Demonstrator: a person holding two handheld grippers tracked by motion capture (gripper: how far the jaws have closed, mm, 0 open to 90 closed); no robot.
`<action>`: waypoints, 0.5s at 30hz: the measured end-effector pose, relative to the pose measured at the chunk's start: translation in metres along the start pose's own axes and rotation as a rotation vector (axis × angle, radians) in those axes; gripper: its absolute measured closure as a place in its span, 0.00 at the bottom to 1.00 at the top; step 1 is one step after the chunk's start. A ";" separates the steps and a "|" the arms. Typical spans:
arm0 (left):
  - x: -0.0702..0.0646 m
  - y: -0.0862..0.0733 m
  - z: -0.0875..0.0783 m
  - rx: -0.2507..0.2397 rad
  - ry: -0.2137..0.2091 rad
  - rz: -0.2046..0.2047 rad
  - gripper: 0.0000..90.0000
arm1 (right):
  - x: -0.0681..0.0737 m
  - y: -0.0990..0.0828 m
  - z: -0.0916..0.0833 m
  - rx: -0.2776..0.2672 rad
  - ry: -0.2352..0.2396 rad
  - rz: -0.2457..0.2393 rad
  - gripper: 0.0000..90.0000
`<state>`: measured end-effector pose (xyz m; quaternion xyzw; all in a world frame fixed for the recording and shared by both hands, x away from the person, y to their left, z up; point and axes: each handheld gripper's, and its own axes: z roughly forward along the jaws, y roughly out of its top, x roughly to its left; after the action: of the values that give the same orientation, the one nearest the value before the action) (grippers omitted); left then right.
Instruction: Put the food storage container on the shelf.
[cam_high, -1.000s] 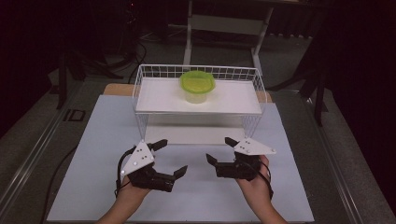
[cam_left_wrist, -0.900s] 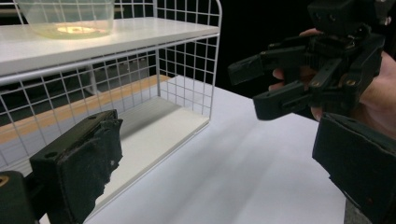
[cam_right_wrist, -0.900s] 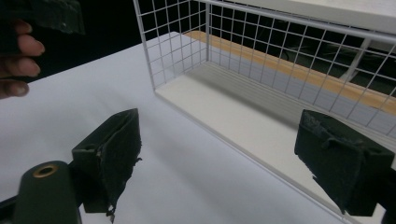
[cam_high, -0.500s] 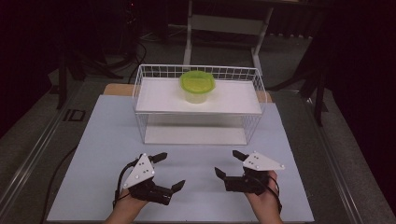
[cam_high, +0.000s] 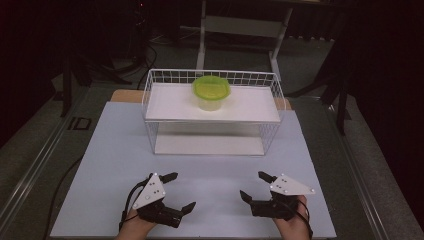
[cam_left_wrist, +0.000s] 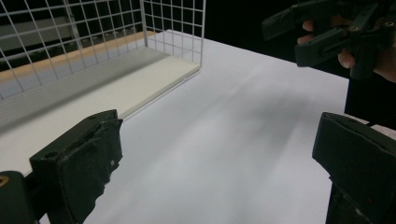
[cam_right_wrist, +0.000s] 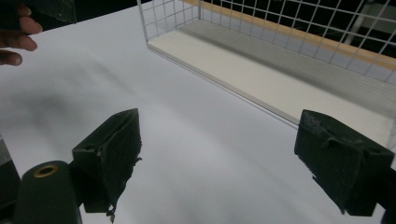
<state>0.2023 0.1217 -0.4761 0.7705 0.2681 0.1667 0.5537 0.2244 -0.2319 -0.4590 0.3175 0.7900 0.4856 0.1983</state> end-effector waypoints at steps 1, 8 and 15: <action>0.001 -0.001 0.000 0.003 0.001 -0.001 0.02 | -0.001 -0.002 -0.001 -0.002 -0.007 -0.004 0.16; 0.004 -0.006 -0.004 -0.018 0.027 -0.006 0.02 | -0.008 -0.014 -0.003 -0.020 -0.042 -0.018 0.16; 0.005 -0.005 -0.008 -0.034 0.038 -0.004 0.02 | -0.014 -0.018 -0.002 -0.024 -0.057 0.001 0.16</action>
<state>0.2012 0.1321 -0.4785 0.7573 0.2772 0.1850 0.5616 0.2278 -0.2489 -0.4738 0.3293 0.7779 0.4860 0.2241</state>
